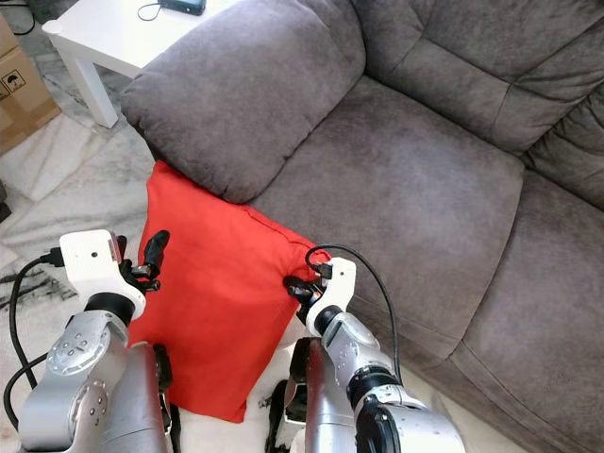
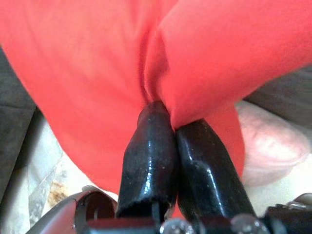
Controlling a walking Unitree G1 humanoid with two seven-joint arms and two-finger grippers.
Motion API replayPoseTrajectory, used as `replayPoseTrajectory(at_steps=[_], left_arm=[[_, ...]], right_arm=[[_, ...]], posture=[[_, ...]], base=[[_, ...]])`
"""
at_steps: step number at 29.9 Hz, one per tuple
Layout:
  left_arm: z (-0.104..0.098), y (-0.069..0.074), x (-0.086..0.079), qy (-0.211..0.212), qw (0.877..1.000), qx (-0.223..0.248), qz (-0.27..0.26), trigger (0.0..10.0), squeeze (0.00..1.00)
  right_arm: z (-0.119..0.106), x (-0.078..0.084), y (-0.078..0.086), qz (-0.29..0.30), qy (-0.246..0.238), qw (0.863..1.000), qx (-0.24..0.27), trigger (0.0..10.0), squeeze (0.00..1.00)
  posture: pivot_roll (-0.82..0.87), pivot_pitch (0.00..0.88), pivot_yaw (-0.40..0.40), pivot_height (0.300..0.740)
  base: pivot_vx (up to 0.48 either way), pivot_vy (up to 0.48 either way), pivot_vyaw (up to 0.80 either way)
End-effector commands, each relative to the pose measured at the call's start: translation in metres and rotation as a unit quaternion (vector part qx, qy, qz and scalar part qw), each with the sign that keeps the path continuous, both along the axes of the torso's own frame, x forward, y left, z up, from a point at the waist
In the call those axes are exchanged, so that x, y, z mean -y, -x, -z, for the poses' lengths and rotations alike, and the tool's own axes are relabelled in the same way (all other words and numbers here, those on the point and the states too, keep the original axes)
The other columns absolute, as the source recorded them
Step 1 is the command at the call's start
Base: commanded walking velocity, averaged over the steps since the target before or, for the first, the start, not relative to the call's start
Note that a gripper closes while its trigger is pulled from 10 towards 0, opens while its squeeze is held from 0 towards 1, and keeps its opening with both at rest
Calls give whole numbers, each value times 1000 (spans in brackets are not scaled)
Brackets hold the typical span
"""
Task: Move the pillow to the sofa from floor
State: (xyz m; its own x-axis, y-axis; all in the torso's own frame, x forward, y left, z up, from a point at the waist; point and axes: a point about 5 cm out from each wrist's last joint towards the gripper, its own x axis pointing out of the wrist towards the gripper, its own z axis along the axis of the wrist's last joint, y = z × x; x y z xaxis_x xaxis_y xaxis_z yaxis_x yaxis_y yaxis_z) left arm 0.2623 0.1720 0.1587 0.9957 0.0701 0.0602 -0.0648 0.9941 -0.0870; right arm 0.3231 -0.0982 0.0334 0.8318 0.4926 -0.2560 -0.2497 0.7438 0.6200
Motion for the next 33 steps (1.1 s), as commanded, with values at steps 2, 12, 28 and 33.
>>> replayPoseTrajectory(at_steps=[2,12,28,33], left_arm=[[12,2,1,-10,1000,-17,1,10000,0],[13,-12,-3,-21,1000,-8,5,10000,0],[11,-32,6,-29,999,13,30,10000,0],[12,-32,5,-23,999,23,33,10000,0]], right_arm=[[0,18,2,25,9,999,29,10000,0],[-9,24,1,52,-11,996,75,10000,0],[-19,45,10,99,-9,987,128,10000,0],[-23,45,12,109,-14,985,136,10000,0]], posture=[[224,163,-219,599],[213,43,-188,599],[181,0,-146,599],[179,0,-144,599]], base=[[0,0,0],[0,0,0],[0,0,0],[0,0,0]])
